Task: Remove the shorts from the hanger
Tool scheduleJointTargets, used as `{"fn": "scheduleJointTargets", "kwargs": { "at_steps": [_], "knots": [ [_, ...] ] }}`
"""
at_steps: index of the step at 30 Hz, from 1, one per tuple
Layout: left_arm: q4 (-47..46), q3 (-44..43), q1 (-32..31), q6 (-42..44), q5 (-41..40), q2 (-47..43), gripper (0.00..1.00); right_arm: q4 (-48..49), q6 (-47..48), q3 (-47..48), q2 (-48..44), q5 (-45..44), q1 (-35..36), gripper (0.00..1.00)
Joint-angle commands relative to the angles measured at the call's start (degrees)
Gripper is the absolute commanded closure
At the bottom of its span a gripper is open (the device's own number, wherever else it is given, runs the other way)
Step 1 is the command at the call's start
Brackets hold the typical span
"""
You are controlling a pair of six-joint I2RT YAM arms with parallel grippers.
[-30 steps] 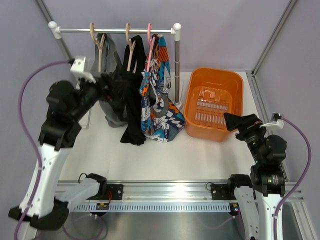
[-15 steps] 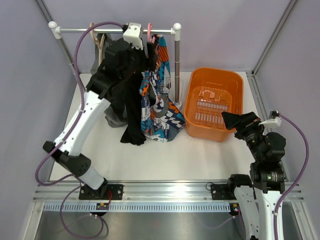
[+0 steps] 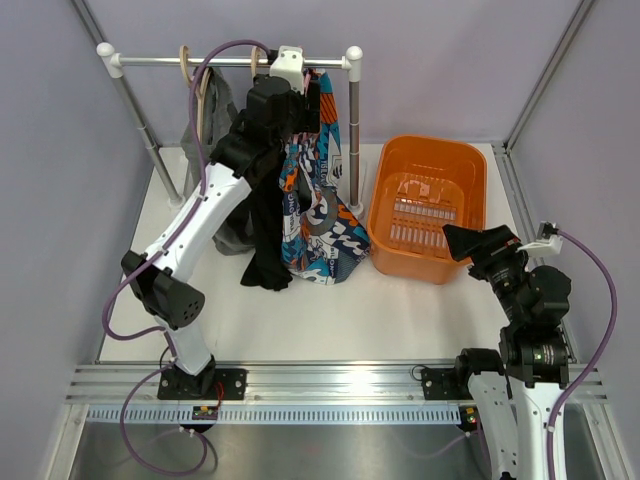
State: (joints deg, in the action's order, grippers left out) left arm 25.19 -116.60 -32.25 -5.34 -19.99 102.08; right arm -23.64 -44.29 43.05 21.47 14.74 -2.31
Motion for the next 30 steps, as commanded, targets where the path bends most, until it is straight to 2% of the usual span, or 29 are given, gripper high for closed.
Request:
{"fn": "scheduleJointTargets", "kwargs": {
  "at_steps": [1,9,15,20,22,24,25,26,27,30],
  "knots": [
    [-8.8,0.1,-0.3,1.7,-3.0,-0.8,0.22,1.2,0.5,-0.9,-0.5,2.0,-0.2,0.01],
    [-6.8,-3.6,-0.2,2.3,-3.5,2.6,0.27,1.1,1.1,-1.4,-0.3,1.6,-0.2,0.01],
    [-7.1,-2.4,-0.2,1.7,-3.3,3.1,0.29,1.2,1.1,-1.3,-0.3,1.5,-0.2,0.01],
    [-8.2,-1.1,-0.2,1.4,-3.4,3.3,0.38,1.0,1.7,-1.1,0.0,1.3,-0.2,0.0],
    [-8.8,-1.1,-0.2,1.5,-3.3,3.3,0.51,0.9,1.8,-1.1,0.1,1.2,-0.2,0.0],
    [-8.5,-1.6,-0.2,1.7,-3.2,3.5,0.69,0.9,2.1,-1.1,0.1,1.1,-0.2,0.01],
    [-8.0,-2.1,-0.2,1.8,-3.0,3.6,0.87,0.9,2.1,-1.1,0.1,1.1,-0.2,0.01],
    [-7.5,-3.3,-0.2,2.1,-3.0,4.0,0.96,0.9,2.2,-1.1,0.2,1.2,-0.2,0.01],
    [-6.4,-4.0,-0.2,2.4,-2.4,4.2,1.0,0.9,2.3,-1.1,0.4,1.2,-0.2,0.0],
    [-5.3,-5.1,-0.2,3.2,-1.7,3.3,1.0,1.2,2.3,-1.1,0.6,1.1,-0.2,0.01]
  ]
}}
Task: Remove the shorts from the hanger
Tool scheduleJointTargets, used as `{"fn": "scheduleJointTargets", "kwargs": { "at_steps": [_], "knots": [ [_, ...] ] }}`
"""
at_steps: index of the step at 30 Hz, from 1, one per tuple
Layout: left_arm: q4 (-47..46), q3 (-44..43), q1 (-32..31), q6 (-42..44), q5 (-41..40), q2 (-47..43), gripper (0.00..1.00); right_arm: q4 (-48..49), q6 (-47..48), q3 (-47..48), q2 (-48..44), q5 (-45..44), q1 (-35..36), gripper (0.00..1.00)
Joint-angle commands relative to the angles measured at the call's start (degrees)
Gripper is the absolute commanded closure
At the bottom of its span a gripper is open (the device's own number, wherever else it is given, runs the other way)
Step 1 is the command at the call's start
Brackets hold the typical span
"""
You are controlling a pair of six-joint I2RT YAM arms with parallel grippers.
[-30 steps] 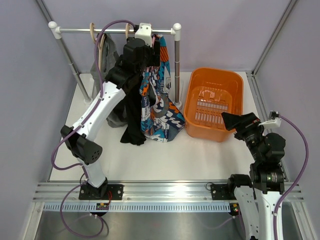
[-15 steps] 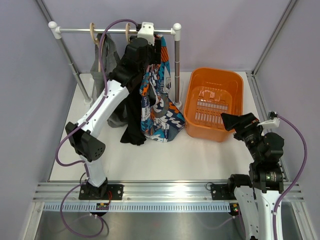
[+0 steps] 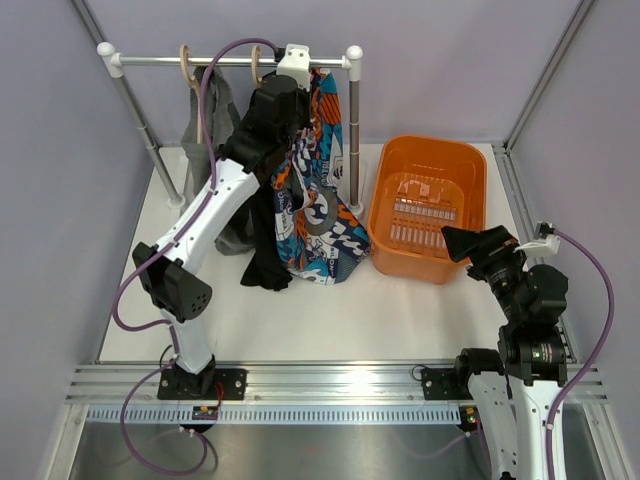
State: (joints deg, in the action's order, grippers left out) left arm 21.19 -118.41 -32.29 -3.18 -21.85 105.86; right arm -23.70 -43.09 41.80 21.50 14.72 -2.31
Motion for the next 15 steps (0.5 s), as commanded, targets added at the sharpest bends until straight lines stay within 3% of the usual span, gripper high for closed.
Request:
{"fn": "scheduleJointTargets", "kwargs": {
  "at_steps": [1,15],
  "knots": [
    [-1.4,-3.2,-0.1,1.2,0.4,-1.0,1.0,1.3,1.1,0.1,0.7,1.3,-0.2,0.01],
    [-4.1,0.4,-0.1,5.9,3.7,-12.7,1.0,2.2,1.3,-0.7,2.1,1.4,-0.2,0.0]
  ]
}}
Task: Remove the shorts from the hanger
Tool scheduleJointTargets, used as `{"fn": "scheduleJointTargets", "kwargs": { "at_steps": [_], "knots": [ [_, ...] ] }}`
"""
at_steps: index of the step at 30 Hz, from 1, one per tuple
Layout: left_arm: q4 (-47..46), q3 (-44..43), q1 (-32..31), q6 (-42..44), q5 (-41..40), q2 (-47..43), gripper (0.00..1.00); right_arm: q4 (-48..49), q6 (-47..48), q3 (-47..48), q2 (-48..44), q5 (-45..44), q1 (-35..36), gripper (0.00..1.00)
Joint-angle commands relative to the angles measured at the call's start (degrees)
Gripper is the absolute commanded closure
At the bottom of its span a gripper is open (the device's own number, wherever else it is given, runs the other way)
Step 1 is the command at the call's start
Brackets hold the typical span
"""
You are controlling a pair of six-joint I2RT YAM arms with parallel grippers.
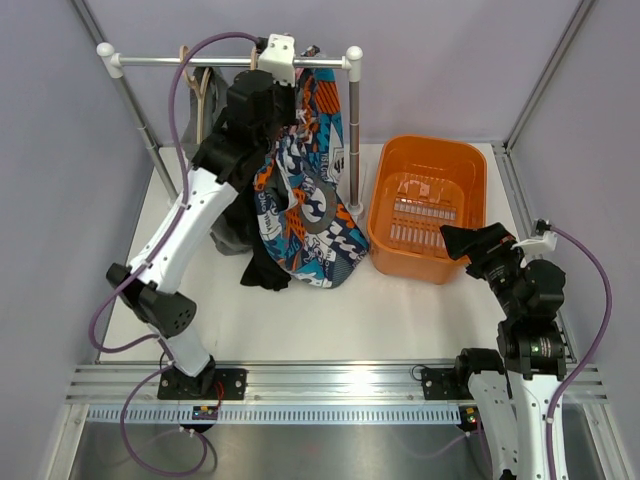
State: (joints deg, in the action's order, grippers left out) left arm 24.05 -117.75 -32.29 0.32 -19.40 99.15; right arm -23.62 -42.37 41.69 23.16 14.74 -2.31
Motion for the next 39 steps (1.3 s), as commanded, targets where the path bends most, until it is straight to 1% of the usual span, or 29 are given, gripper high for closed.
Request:
{"fn": "scheduleJointTargets", "kwargs": {
  "at_steps": [1,4,7,8,10,11,12,15,18,19,21,24,25,27,28,31,34,35,36,37,38,39],
  "knots": [
    [-6.7,-0.5,-0.2,2.8,1.6,-6.1,1.0,2.3,0.5,-0.7,0.4,1.5,-0.2,0.0],
    [-4.0,-1.7,-0.1,3.5,4.3,-5.9,1.0,2.5,0.6,-1.1,0.5,1.7,-0.2,0.01],
    [1.6,-4.2,-0.1,2.5,5.3,-5.5,1.0,2.5,1.2,-1.0,0.8,1.7,-0.2,0.01],
    [4.8,-4.8,-0.2,1.4,5.8,-5.4,1.0,2.3,1.4,-0.9,1.3,1.7,-0.2,0.01],
    [7.3,-3.8,-0.1,0.2,6.6,-6.2,1.0,2.1,2.0,-0.7,1.7,1.9,-0.2,0.0],
    [7.9,-2.6,-0.1,-1.0,7.4,-6.9,1.0,2.1,2.3,-0.7,2.2,2.0,-0.2,0.01],
    [7.4,1.9,-0.2,-2.2,8.0,-9.2,1.0,2.2,2.5,-0.7,2.4,1.9,-0.2,0.0],
    [4.6,11.0,-0.5,-3.6,9.8,-14.1,1.0,1.7,3.8,-0.3,3.4,2.6,-0.2,0.01],
    [5.2,15.8,-1.4,-4.4,11.2,-16.4,1.0,1.4,5.4,0.2,4.4,4.3,-0.2,0.01],
    [5.3,16.9,-2.8,-4.2,11.2,-18.1,1.0,1.3,6.3,0.5,4.9,4.9,-0.2,0.01],
    [5.6,19.1,-4.6,-3.2,10.1,-19.9,1.0,1.1,8.3,1.8,6.5,7.3,-0.2,0.01],
    [8.2,22.6,-8.3,-2.9,6.8,-23.4,1.0,-0.8,10.1,4.6,8.7,9.9,-0.2,0.05],
    [8.4,25.3,-10.3,-3.0,5.8,-25.9,1.0,-2.0,11.1,5.3,9.3,10.3,-0.2,0.07],
    [8.5,28.1,-12.0,-3.7,3.9,-28.7,1.0,-3.5,12.2,7.7,10.7,11.7,-0.2,0.09],
    [9.0,30.6,-13.0,-4.8,3.7,-31.1,1.0,-4.0,12.3,8.5,11.6,12.1,-0.1,0.1],
    [10.7,33.8,-15.0,-6.9,3.4,-34.2,1.0,-4.9,12.5,11.3,13.3,12.5,1.1,0.14],
    [10.6,38.5,-17.3,-8.1,3.8,-37.4,1.0,-6.2,13.5,14.5,16.6,9.3,7.3,0.15],
    [10.9,39.9,-17.9,-8.4,3.7,-37.8,1.0,-6.8,13.7,15.4,18.0,6.9,13.3,0.16],
    [11.3,40.2,-18.4,-8.6,3.4,-38.1,1.0,-8.0,14.2,17.5,19.2,0.8,17.1,0.16],
    [12.1,40.6,-19.7,-8.7,2.6,-38.0,1.0,-8.5,14.3,18.5,21.7,-2.6,20.8,0.18],
    [12.4,40.9,-20.6,-8.7,2.0,-37.8,1.0,-9.0,14.1,20.2,23.0,-8.3,27.4,0.19],
    [12.8,41.2,-22.1,-8.8,1.5,-37.9,1.0,-10.1,13.5,21.0,24.1,-11.0,30.1,0.19]
  ]
}}
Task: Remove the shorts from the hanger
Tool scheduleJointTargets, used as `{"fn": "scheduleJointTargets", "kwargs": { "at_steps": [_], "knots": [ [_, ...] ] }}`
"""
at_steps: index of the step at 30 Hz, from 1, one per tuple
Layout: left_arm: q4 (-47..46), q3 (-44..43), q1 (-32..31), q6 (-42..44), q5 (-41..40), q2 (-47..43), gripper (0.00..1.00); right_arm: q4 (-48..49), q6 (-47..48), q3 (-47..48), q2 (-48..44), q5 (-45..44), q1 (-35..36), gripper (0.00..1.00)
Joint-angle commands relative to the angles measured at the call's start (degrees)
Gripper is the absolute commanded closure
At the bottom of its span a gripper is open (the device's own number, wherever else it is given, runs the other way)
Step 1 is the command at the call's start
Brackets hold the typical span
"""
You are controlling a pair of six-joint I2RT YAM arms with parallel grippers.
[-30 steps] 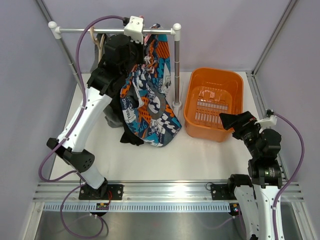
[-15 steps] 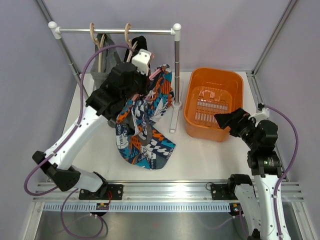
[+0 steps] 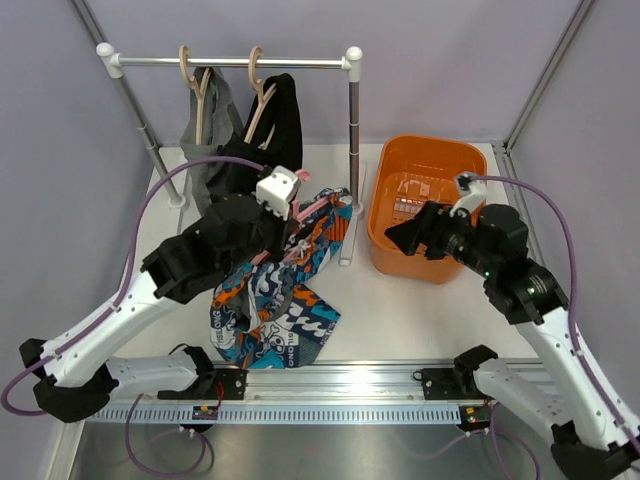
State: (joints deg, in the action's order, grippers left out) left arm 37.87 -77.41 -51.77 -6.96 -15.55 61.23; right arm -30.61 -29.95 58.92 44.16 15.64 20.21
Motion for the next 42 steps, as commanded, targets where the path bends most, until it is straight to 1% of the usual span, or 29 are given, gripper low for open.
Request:
{"fn": "scheduleJointTargets", "kwargs": {
  "at_steps": [1,2,5,7,9,11,13,20,26,30,33,34,37,38,41,42],
  "knots": [
    [-0.9,1.0,-3.4,-1.6,-3.1,0.1,1.0,-3.6,0.6,4.4,4.9,-14.6,9.6,0.19],
    [-0.8,1.4,-4.1,-1.6,-3.2,-0.1,1.0,-3.4,0.2,5.1,5.5,-18.0,12.5,0.19],
    [-0.5,1.6,-6.8,-1.7,-3.9,-0.1,1.0,-3.3,-0.1,7.1,8.5,-20.6,15.6,0.2],
    [-0.3,2.0,-8.2,-1.9,-4.8,-0.3,1.0,-3.9,-0.1,8.7,12.0,-22.7,19.5,0.2],
    [-0.2,2.3,-8.9,-2.0,-5.1,-0.4,1.0,-5.7,-0.3,11.4,14.8,-27.1,23.6,0.21],
    [-0.2,2.4,-9.3,-2.1,-4.9,-0.4,1.0,-6.4,-1.0,13.1,18.7,-30.9,25.8,0.23],
    [-0.2,2.8,-10.0,-2.3,-4.9,-0.2,1.0,-5.3,-1.2,13.3,20.6,-31.6,27.5,0.23],
    [-0.4,4.3,-11.8,-2.8,-5.8,-0.7,1.0,-3.7,-2.3,13.9,24.8,-32.3,28.4,0.26],
    [-0.2,4.4,-12.2,-2.4,-5.9,-1.1,1.0,-2.7,-2.4,15.1,28.3,-32.4,28.6,0.26],
    [0.0,4.1,-12.3,-2.1,-5.5,-1.3,1.0,-2.9,-2.7,15.9,30.9,-33.5,28.6,0.29],
    [0.6,3.8,-12.3,-1.8,-4.8,-1.6,1.0,-2.4,-2.9,16.0,31.8,-34.4,28.6,0.34],
    [0.8,3.7,-12.4,-1.7,-4.8,-1.6,1.0,-2.5,-3.0,16.3,32.0,-35.1,28.7,0.4],
    [1.3,3.6,-12.4,-1.5,-3.4,-2.4,1.0,-3.0,-3.0,17.4,33.4,-35.9,28.7,0.49],
    [1.8,3.5,-12.5,-1.4,-3.1,-2.5,1.0,-3.3,-2.9,17.6,33.6,-36.4,28.6,0.55],
    [2.9,3.1,-12.4,-1.3,-2.1,-3.4,1.0,-3.8,-2.6,18.8,34.6,-37.2,28.6,0.68],
    [3.3,3.0,-12.4,-1.2,-2.2,-3.9,1.0,-4.8,-2.3,19.7,35.1,-38.2,28.6,0.79]
  ]
}}
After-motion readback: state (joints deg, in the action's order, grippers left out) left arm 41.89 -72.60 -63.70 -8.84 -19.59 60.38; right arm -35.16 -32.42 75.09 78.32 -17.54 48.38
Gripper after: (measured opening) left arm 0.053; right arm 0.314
